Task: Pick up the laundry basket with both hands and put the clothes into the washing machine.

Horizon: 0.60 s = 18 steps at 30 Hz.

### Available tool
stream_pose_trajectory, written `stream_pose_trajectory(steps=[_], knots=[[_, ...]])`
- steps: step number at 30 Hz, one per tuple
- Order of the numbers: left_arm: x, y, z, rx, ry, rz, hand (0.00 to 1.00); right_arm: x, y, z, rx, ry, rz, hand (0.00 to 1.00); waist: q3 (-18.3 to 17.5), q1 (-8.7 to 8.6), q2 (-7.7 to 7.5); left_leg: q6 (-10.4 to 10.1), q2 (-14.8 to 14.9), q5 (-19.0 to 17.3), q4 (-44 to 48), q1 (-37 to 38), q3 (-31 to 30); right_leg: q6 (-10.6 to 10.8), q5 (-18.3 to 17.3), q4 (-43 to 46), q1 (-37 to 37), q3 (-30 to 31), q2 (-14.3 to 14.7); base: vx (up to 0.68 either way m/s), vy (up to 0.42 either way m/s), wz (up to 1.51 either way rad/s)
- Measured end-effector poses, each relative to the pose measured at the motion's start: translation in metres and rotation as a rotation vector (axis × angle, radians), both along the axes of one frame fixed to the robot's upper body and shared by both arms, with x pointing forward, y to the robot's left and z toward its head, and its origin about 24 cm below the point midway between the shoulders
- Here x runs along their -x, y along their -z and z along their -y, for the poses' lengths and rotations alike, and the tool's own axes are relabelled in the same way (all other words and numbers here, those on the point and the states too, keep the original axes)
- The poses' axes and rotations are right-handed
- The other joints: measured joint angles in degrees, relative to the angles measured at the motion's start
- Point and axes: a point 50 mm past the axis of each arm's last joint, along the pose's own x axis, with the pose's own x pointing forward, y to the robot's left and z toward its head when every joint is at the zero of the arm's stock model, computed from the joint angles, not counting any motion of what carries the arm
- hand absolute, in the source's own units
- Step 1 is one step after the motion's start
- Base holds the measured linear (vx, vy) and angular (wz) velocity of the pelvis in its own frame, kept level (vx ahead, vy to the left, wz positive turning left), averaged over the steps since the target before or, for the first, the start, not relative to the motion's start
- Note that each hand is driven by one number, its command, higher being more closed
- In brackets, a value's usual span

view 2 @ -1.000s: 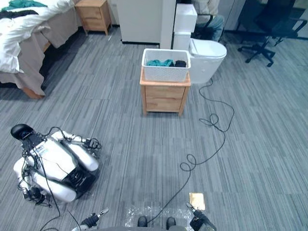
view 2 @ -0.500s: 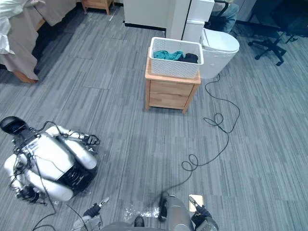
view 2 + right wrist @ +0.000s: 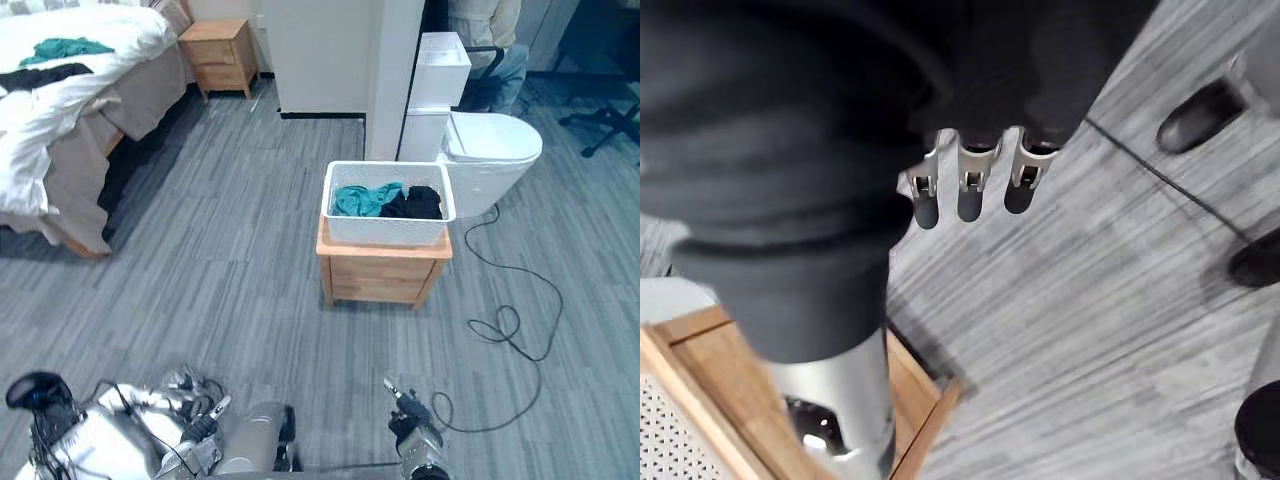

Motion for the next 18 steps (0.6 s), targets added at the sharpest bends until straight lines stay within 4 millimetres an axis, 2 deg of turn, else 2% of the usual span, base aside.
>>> stream_pose_trajectory(steps=[1,2,3,4,5,6,7,8,9,10,11,12,14,15,16,18], knots=[[0.005,0.001,-0.001,-0.004,-0.006,-0.011,0.00,-0.003,-0.002,0.001,0.015,-0.018,0.013,0.00,-0.13,-0.30,0.17,-0.80,0.52,1.03,-14.90,1.65,0.60,2.44,-1.80,-0.68,2.12,0.40,-1.32,0.61,0.315,-0.58],[0.011,0.004,0.003,0.006,-0.009,-0.033,0.00,0.006,0.000,0.006,0.027,-0.001,0.003,0.00,-1.03,-0.25,1.56,-0.37,0.94,4.85,-29.76,4.31,-0.42,3.78,-3.36,-0.99,4.19,1.23,-1.34,0.65,0.361,-0.50],[0.015,0.006,0.007,0.017,-0.008,-0.051,0.00,0.014,0.002,0.013,0.036,0.025,-0.015,0.00,-1.62,-0.31,2.58,-0.40,1.28,7.85,-32.46,4.38,-1.45,3.87,-3.74,-0.92,4.79,1.95,-0.95,0.67,0.427,-0.27],[0.016,0.007,0.006,0.011,-0.009,-0.058,0.00,0.025,0.007,0.019,0.037,0.059,-0.067,0.00,-2.44,-0.34,1.83,-0.20,-0.58,12.82,-30.49,4.67,-1.85,3.46,-4.38,0.04,6.12,3.40,-2.50,0.65,0.445,0.02],[0.014,0.006,-0.002,-0.016,0.001,-0.062,0.00,0.033,0.012,0.016,0.021,0.067,-0.103,0.00,-3.53,-1.06,-1.49,2.09,-4.05,11.35,-30.83,5.12,-0.38,2.74,-2.80,5.36,3.24,6.19,-5.61,0.75,0.523,0.09],[0.015,0.006,-0.004,-0.020,0.001,-0.064,0.00,0.034,0.013,0.015,0.015,0.069,-0.112,0.00,-3.81,-1.25,-2.34,2.90,-4.91,11.17,-30.69,5.36,0.41,3.28,-1.70,7.88,1.83,7.73,-6.62,0.76,0.505,0.09],[0.017,0.006,-0.010,-0.035,0.002,-0.076,0.00,0.041,0.016,0.014,0.000,0.084,-0.141,0.00,-4.27,-1.39,-3.47,5.01,-6.73,9.95,-30.78,6.90,1.73,5.67,1.66,13.10,-0.18,10.47,-7.29,0.62,0.409,-0.01],[0.017,0.006,-0.010,-0.037,0.010,-0.085,0.00,0.044,0.018,0.014,-0.006,0.094,-0.152,0.00,-4.33,-1.60,-3.57,5.89,-7.47,9.13,-31.03,8.20,2.09,6.61,4.33,15.94,-1.02,11.79,-7.39,0.49,0.301,-0.06],[0.017,0.007,-0.007,-0.031,0.029,-0.097,0.00,0.047,0.019,0.014,-0.017,0.109,-0.166,0.00,-4.26,-1.84,-3.46,6.70,-8.43,8.36,-32.42,11.05,2.34,11.17,7.67,21.44,-2.53,13.18,-7.31,0.42,0.259,-0.11],[0.017,0.008,-0.006,-0.036,0.051,-0.105,0.00,0.052,0.021,0.013,-0.026,0.120,-0.181,0.00,-3.95,-1.87,-2.88,7.35,-9.11,7.95,-34.58,15.27,2.32,14.14,7.88,30.16,-5.17,13.67,-6.65,0.53,0.342,-0.19],[0.015,0.007,-0.006,-0.044,0.075,-0.103,0.00,0.056,0.022,0.014,-0.025,0.124,-0.189,0.00,-3.72,-1.92,-1.89,7.35,-9.19,7.95,-36.29,19.18,2.30,15.16,6.53,37.48,-8.61,11.65,-6.00,0.42,0.274,-0.23],[0.015,0.007,-0.006,-0.048,0.088,-0.103,0.00,0.058,0.023,0.015,-0.024,0.125,-0.193,0.00,-3.53,-1.75,-1.44,7.35,-9.21,7.95,-37.42,21.16,2.43,14.86,5.92,39.65,-10.16,10.57,-5.98,0.35,0.231,-0.28],[0.007,0.005,-0.006,-0.062,0.120,-0.087,0.00,0.060,0.023,0.016,-0.021,0.128,-0.197,0.00,-2.95,-2.10,-0.52,7.29,-9.20,7.92,-42.36,27.32,3.42,11.40,2.23,40.01,-15.40,6.45,-7.14,0.28,0.144,-0.30],[0.002,0.003,-0.007,-0.073,0.123,-0.076,0.00,0.058,0.022,0.016,-0.022,0.135,-0.192,0.00,-2.75,-2.43,-0.16,6.87,-8.97,7.66,-44.62,29.16,3.61,10.90,0.14,35.39,-18.29,3.92,-8.00,0.26,0.083,-0.17],[-0.002,0.002,-0.008,-0.078,0.123,-0.062,0.00,0.056,0.022,0.017,-0.021,0.137,-0.186,0.00,-2.67,-2.87,-0.09,6.40,-8.72,7.32,-45.32,29.64,3.63,11.08,-0.28,31.99,-19.36,2.90,-8.27,0.18,0.023,-0.03],[-0.011,-0.001,-0.011,-0.084,0.106,-0.036,0.00,0.051,0.021,0.015,-0.029,0.140,-0.175,0.00,-2.02,-3.65,0.05,5.34,-7.71,6.53,-46.67,30.46,3.80,11.77,-0.15,16.39,-21.34,2.09,-7.81,0.10,-0.091,-0.03]])
